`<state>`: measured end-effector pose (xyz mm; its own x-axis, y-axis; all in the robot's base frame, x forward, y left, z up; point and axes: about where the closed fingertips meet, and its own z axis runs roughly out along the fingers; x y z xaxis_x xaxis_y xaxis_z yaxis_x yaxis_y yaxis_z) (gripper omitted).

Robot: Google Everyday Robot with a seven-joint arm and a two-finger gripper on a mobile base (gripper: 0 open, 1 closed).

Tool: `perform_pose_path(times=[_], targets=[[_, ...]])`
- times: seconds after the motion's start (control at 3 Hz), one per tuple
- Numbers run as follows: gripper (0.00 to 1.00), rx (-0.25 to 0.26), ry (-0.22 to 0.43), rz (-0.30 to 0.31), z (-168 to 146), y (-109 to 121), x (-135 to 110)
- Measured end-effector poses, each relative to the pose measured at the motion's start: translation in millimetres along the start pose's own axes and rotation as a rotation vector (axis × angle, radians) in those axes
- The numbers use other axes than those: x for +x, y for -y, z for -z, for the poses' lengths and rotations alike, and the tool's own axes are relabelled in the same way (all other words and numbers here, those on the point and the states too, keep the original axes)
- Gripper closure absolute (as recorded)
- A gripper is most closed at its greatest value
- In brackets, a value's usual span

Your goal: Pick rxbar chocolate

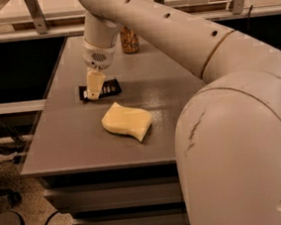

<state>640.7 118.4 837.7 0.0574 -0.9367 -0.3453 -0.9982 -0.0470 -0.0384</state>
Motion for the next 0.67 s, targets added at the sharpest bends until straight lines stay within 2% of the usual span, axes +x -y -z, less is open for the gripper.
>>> perform_pose_path(times=[0.67], targets=[[1.00,0.132,0.061,0.119,59.2,16.0,-32.4]])
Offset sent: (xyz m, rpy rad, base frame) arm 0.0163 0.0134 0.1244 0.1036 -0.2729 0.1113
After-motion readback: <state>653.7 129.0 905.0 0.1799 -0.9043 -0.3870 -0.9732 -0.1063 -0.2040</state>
